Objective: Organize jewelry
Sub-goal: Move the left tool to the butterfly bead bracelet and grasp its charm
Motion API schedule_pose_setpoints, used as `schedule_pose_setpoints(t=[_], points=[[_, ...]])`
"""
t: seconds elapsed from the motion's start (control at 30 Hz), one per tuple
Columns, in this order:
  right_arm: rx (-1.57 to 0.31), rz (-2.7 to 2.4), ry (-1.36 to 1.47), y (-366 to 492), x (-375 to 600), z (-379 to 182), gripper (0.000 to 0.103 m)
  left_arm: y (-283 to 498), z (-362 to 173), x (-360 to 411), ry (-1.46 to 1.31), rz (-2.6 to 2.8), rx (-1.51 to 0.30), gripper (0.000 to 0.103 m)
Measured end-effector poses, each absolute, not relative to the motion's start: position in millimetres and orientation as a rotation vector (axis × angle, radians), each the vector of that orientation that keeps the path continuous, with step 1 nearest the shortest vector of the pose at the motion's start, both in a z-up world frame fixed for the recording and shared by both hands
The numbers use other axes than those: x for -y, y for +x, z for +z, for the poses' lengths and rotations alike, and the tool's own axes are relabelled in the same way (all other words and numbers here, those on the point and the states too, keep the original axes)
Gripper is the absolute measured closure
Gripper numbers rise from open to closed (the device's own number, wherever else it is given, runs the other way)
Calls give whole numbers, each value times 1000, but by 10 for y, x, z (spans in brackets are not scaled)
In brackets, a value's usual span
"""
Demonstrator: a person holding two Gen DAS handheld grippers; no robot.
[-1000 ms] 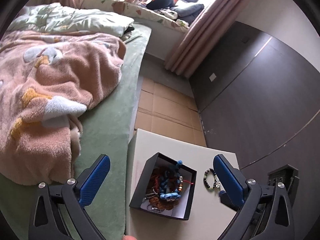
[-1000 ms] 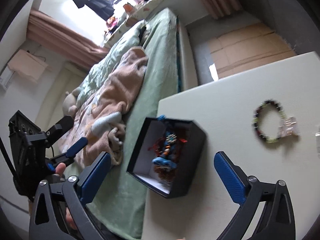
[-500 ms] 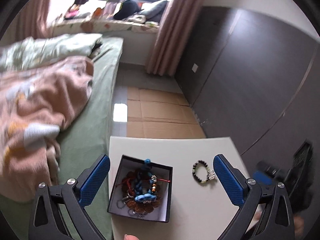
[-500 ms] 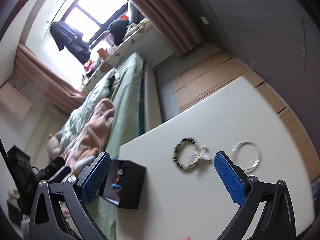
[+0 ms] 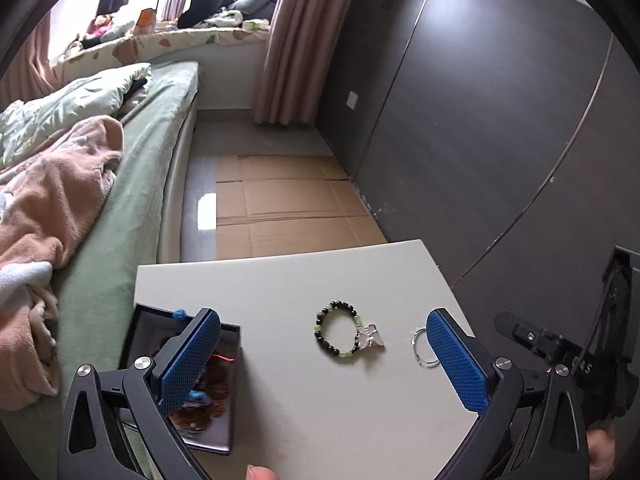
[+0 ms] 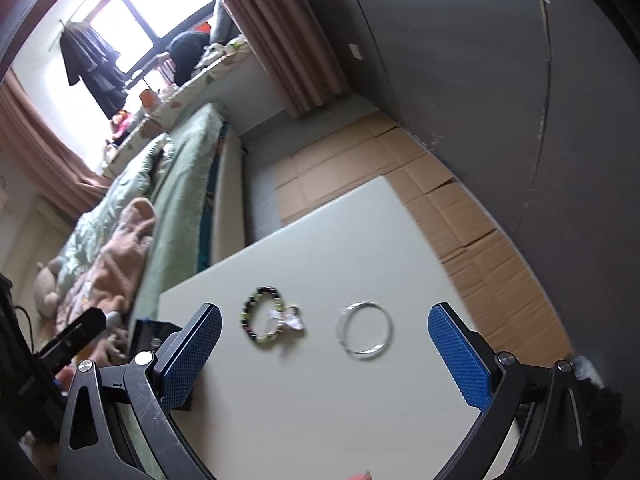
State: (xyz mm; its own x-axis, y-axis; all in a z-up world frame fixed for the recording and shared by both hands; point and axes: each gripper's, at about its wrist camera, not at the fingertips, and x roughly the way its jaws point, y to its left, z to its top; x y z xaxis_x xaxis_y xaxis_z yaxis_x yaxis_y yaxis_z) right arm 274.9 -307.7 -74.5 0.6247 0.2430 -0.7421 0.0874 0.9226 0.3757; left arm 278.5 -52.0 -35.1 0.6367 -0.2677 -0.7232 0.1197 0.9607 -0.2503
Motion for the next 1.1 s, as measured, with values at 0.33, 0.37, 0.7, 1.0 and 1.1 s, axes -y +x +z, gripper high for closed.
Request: schedule_pose_setpoints(t=[0.33, 0.37, 0.7, 1.0, 1.1], points=[[-911, 17, 372, 2711, 3567, -821, 0, 2973, -659, 953, -70, -228, -901, 2], [-906, 6, 377, 2697, 3627, -818, 0, 2982, -709, 1024, -41, -234, -913, 3], [-899, -5, 441, 2660, 3900, -870, 0, 3015, -1224, 1493, 180, -329, -977, 21], [-904, 39, 484, 2708, 3929, -913, 0, 3212, -1482, 1450, 245, -359, -1070, 36], [-905, 57, 485, 2732, 3888, -906, 0, 3219, -1565, 1550, 292, -366, -1075, 37]])
